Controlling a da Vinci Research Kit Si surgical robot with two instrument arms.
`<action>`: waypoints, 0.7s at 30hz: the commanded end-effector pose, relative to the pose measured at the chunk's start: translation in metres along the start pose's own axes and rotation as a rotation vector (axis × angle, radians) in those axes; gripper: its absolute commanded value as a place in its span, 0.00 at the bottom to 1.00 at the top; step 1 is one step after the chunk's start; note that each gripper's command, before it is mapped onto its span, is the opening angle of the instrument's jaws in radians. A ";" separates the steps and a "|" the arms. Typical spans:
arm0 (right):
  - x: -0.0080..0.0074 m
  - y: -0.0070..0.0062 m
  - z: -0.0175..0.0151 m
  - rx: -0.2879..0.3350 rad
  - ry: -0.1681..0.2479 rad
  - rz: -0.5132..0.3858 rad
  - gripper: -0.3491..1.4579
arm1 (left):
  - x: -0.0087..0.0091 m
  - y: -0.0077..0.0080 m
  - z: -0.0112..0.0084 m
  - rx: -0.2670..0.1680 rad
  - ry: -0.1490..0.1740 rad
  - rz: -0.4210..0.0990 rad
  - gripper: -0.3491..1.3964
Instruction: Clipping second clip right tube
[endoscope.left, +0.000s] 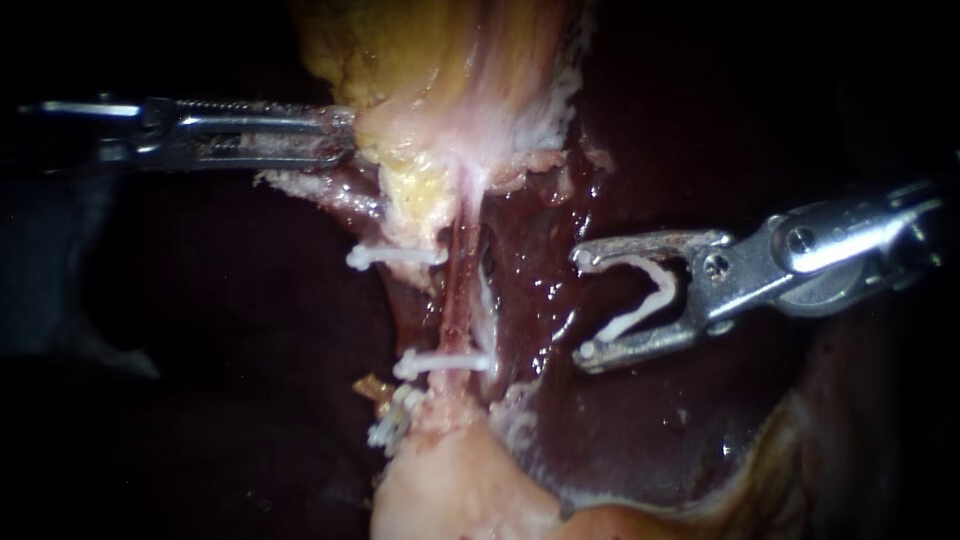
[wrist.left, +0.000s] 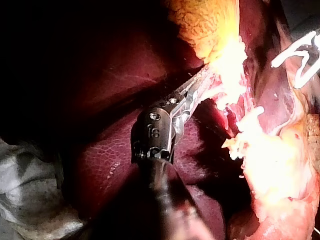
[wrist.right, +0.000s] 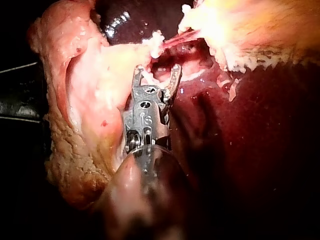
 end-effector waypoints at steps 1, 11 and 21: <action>0.0000 0.0000 0.0000 0.000 0.000 0.000 0.47 | 0.0001 0.0000 -0.0001 -0.001 0.000 0.000 0.00; 0.0000 0.0000 0.0000 -0.004 0.002 0.000 0.47 | 0.0051 0.0011 -0.0052 0.000 0.056 -0.030 0.00; 0.0000 0.0000 0.0001 -0.004 0.005 0.000 0.47 | 0.0084 0.0022 -0.0108 0.015 0.131 -0.022 0.00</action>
